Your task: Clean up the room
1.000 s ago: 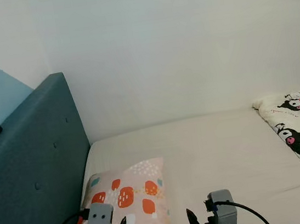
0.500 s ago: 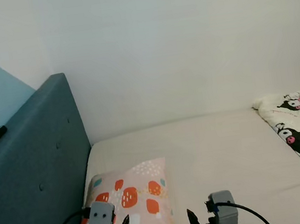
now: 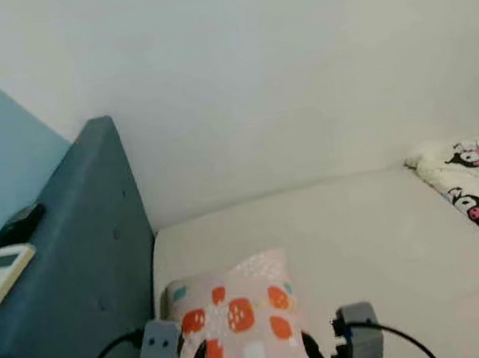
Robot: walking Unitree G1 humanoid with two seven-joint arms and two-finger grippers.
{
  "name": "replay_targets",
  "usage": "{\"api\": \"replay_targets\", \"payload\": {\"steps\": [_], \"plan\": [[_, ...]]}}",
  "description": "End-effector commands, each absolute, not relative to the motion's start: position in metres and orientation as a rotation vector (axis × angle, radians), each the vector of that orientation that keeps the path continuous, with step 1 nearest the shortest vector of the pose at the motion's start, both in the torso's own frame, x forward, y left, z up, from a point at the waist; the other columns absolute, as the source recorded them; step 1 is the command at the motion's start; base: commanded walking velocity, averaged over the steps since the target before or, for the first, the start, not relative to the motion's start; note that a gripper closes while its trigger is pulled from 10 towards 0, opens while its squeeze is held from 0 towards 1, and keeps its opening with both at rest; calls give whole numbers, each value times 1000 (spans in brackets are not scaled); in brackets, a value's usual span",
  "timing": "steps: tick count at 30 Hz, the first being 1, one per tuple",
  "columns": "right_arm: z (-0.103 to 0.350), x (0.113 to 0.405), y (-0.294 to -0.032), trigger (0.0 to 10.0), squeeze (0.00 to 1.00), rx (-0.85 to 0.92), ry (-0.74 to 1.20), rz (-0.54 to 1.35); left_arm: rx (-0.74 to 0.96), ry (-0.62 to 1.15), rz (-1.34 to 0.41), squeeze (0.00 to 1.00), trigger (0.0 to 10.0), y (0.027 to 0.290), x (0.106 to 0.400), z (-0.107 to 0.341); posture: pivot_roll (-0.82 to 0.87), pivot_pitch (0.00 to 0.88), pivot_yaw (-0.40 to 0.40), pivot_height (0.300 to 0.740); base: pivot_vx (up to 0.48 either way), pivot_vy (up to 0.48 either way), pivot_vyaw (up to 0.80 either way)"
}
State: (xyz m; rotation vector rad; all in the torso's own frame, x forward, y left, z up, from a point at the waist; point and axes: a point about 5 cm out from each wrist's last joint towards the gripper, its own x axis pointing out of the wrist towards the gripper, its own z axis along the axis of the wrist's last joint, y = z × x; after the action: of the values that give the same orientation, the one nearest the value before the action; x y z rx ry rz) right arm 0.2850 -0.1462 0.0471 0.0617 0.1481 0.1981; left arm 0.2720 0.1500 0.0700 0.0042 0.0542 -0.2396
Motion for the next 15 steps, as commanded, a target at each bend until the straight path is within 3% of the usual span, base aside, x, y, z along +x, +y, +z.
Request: {"api": "replay_targets", "payload": {"steps": [1, 4, 6, 15], "plan": [[43, 281, -146, 10000, 0, 73, 160, 198, 15, 59, -243, 0, 10000, 151, 268, 68, 12, 97, 13, 740, 0, 0, 0], [43, 281, -146, 10000, 0, 72, 160, 198, 15, 58, -243, 0, 10000, 151, 268, 68, 12, 97, 13, 740, 0, 0, 0], [43, 281, -145, 10000, 0, 73, 161, 199, 13, 64, -240, 0, 10000, 151, 267, 67, 14, 99, 12, 740, 0, -480, 0], [43, 280, -145, 10000, 0, 81, 165, 203, -4, 70, -230, 0, 10000, 150, 266, 67, 18, 103, 11, 740, 0, 0, 0]]}}
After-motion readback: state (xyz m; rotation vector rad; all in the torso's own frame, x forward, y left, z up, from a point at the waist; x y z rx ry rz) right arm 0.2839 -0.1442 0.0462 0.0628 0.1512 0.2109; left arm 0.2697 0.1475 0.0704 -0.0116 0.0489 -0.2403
